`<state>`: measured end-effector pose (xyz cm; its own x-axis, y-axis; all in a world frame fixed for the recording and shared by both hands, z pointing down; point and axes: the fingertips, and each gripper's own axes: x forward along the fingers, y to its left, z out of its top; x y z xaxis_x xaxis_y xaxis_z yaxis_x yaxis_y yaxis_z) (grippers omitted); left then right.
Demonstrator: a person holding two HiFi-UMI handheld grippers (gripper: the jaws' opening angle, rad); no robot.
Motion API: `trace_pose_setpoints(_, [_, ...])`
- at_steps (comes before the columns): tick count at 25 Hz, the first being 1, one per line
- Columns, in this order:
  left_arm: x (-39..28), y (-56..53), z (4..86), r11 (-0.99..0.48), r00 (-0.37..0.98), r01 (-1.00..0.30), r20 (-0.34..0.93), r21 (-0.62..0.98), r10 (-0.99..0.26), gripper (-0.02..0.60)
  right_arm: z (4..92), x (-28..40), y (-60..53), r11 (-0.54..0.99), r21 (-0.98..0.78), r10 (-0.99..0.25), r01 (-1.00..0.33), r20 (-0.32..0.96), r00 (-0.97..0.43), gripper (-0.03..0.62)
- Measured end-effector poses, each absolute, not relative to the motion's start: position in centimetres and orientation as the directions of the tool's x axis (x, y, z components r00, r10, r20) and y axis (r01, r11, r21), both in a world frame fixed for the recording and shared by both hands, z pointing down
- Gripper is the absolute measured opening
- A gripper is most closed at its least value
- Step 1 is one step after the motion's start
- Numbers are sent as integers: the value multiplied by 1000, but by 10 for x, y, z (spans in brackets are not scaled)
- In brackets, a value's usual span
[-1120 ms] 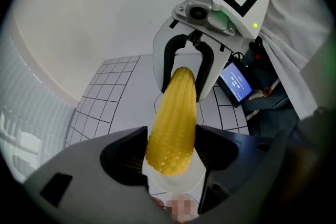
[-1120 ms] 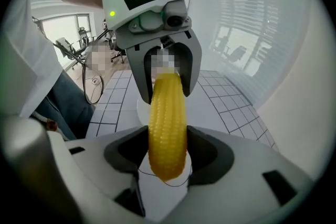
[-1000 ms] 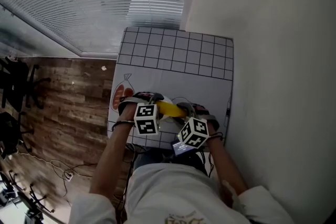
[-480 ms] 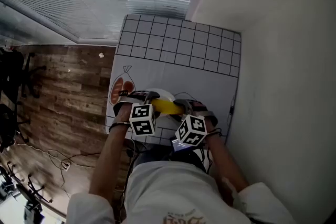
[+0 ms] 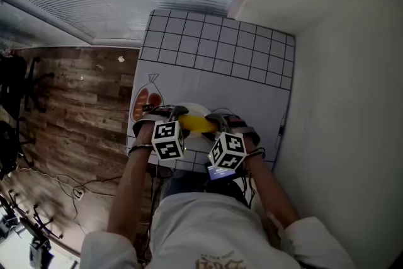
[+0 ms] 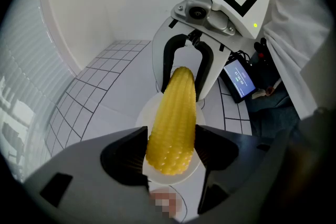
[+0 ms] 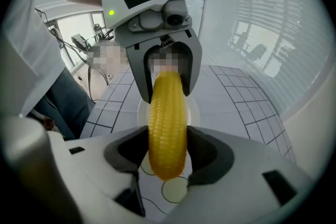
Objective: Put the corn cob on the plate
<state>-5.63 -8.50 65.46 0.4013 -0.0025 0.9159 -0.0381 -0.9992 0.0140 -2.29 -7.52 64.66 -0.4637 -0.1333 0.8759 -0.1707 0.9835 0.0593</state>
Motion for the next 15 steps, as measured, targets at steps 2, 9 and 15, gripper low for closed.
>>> trace_pose_setpoints(2, [-59,-86,657,-999,398,-49,918,10,-10,281,650,-26,-76,986,59,-126,-157,877,-463,230])
trace_pose_setpoints(9, [-71,-83,665,-996,387,-82,922,28,-6,281,660,-38,-76,991,45,-99,-125,879,-467,230])
trace_pose_setpoints(15, [-80,-86,677,-996,365,-92,931,21,-14,281,671,-46,-79,992,49,-99,-120,883,-460,230])
